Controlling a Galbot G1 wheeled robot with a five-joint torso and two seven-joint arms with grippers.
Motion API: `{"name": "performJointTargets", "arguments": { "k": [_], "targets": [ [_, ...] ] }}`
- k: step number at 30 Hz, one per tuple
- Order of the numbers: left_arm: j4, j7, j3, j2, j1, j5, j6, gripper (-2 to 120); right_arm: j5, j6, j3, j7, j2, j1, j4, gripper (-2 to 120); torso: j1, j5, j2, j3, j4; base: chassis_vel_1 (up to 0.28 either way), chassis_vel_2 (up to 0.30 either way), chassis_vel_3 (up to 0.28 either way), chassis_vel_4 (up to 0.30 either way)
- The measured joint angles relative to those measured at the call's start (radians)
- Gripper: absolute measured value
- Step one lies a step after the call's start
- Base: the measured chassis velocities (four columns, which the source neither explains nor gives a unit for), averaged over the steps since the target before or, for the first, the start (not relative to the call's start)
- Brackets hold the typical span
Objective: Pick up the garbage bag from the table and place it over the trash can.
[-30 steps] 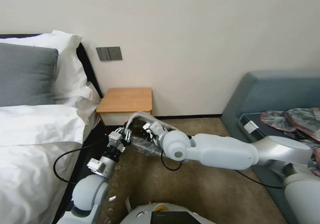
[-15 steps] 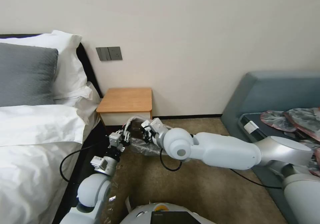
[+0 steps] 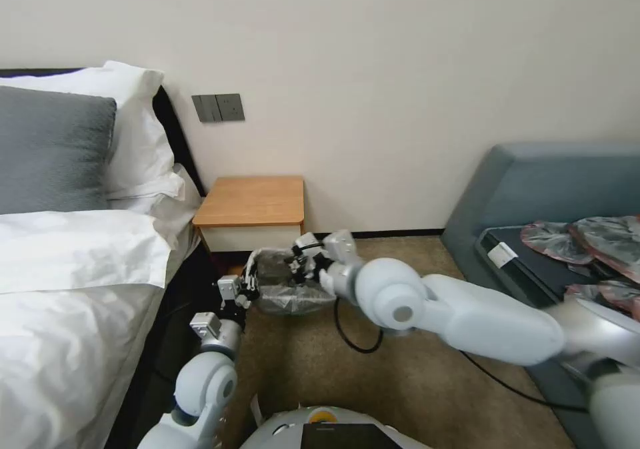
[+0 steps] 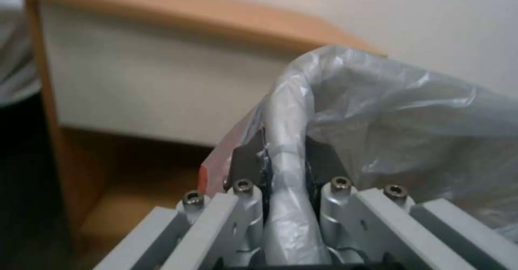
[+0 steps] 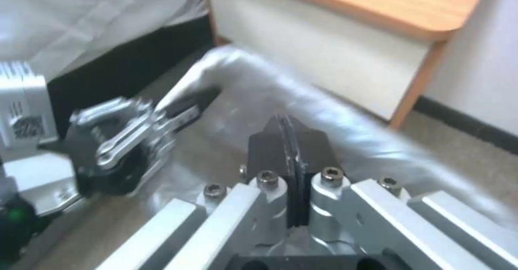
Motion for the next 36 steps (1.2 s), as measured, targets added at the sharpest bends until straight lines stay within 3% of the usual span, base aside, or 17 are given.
{"name": "performJointTargets", "arguments": {
  "k": [2, 6, 8, 16, 20, 22, 25, 27, 30, 34, 36],
  "targets": [
    [-0.012, -0.040, 0.011, -0.003, 0.008, -0.029, 0.022, 7, -0.108, 0.025, 0.064, -0.085, -0.053, -0.091, 0.015, 0, 0.000, 0.0000, 0.000, 0.000, 0.0001, 0.000, 0.000, 0.000, 0.000],
    [-0.028, -0.054, 0.016, -0.002, 0.013, -0.051, 0.035, 7, -0.208, 0.041, 0.144, -0.148, -0.094, -0.201, 0.028, 0, 0.000, 0.0003, 0.000, 0.000, -0.0001, 0.000, 0.000, 0.000, 0.000],
    [-0.045, -0.059, 0.017, 0.003, 0.016, -0.073, 0.046, 7, -0.339, 0.068, 0.247, -0.217, -0.143, -0.332, 0.038, 0, 0.000, 0.0003, 0.000, 0.000, -0.0005, 0.000, 0.000, 0.000, 0.000],
    [-0.079, -0.063, 0.004, -0.003, 0.025, -0.105, 0.071, 7, -0.577, 0.139, 0.411, -0.274, -0.178, -0.522, 0.044, 28, 0.000, 0.0000, 0.000, 0.000, -0.0004, 0.000, 0.000, 0.000, 0.000],
    [-0.110, -0.071, -0.020, -0.020, 0.072, -0.096, 0.073, 7, -0.727, 0.177, 0.452, -0.296, -0.154, -0.607, 0.037, 41, 0.000, 0.0001, 0.000, 0.000, 0.0013, 0.000, 0.000, 0.000, 0.000],
    [-0.115, -0.072, -0.028, -0.021, 0.080, -0.088, 0.072, 7, -0.836, 0.213, 0.491, -0.299, -0.137, -0.707, 0.050, 53, 0.000, -0.0001, 0.000, 0.000, 0.0003, 0.000, 0.000, 0.000, 0.000],
    [-0.115, -0.071, -0.029, -0.020, 0.082, -0.087, 0.071, 7, -0.903, 0.234, 0.540, -0.302, -0.117, -0.787, 0.060, 60, 0.000, -0.0001, 0.000, 0.000, -0.0005, 0.000, 0.000, 0.000, 0.000],
    [-0.116, -0.070, -0.029, -0.018, 0.088, -0.085, 0.067, 7, -0.972, 0.254, 0.618, -0.313, -0.079, -0.896, 0.072, 69, 0.000, -0.0002, 0.000, 0.000, -0.0001, 0.000, 0.000, 0.000, 0.000],
    [-0.115, -0.068, -0.029, -0.017, 0.090, -0.085, 0.066, 7, -1.004, 0.262, 0.651, -0.320, -0.058, -0.945, 0.074, 75, 0.000, -0.0001, 0.000, 0.000, 0.0000, 0.000, 0.000, 0.000, 0.000],
    [-0.110, -0.060, -0.026, -0.020, 0.094, -0.081, 0.059, 7, -1.172, 0.323, 0.780, -0.369, 0.071, -1.157, 0.080, 96, 0.000, -0.0002, 0.000, 0.000, -0.0001, 0.000, 0.000, 0.000, 0.000],
    [-0.110, -0.058, -0.025, -0.020, 0.097, -0.080, 0.059, 7, -1.219, 0.344, 0.807, -0.387, 0.109, -1.198, 0.079, 99, 0.000, -0.0001, 0.000, 0.000, -0.0001, 0.000, 0.000, 0.000, 0.000]
  ]
}}
